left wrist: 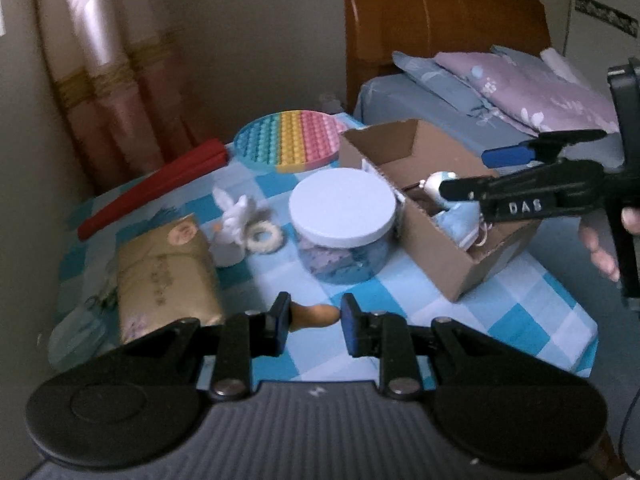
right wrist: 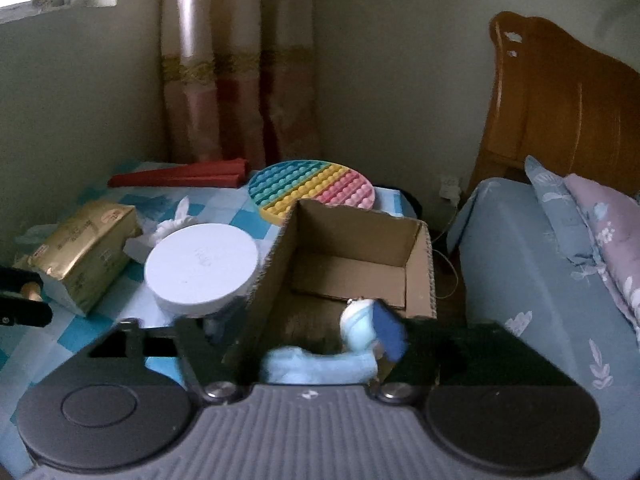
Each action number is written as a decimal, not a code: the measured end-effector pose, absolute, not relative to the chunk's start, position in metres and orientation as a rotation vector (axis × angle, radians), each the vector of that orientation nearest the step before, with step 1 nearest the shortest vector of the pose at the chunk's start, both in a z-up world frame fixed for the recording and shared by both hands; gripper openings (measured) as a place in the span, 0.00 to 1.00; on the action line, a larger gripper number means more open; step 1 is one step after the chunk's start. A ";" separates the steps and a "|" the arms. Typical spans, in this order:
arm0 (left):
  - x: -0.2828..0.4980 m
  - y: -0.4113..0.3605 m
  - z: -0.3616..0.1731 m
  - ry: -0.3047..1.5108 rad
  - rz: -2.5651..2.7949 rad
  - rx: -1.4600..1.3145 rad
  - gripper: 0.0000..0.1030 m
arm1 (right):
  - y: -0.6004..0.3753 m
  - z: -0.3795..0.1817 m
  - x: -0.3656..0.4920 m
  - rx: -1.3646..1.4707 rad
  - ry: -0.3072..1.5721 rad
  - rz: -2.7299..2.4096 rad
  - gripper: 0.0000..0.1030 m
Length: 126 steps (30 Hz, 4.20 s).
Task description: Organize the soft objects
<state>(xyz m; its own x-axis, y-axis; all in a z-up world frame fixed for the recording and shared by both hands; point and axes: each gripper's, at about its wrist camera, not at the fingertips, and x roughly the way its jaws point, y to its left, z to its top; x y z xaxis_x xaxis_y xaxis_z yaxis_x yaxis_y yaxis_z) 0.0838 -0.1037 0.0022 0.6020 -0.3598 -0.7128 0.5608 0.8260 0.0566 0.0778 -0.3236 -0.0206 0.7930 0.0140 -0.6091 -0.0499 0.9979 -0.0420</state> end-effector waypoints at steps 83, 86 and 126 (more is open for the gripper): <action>0.090 0.045 -0.076 0.737 0.028 0.152 0.92 | -0.168 -0.046 0.040 -0.089 0.843 0.337 1.00; 0.100 0.048 -0.075 0.732 0.029 0.153 0.82 | -0.167 -0.051 0.047 -0.074 0.857 0.345 1.00; 0.124 0.064 -0.086 0.812 -0.038 -0.019 0.32 | -0.176 -0.027 0.085 -0.123 0.847 0.408 1.00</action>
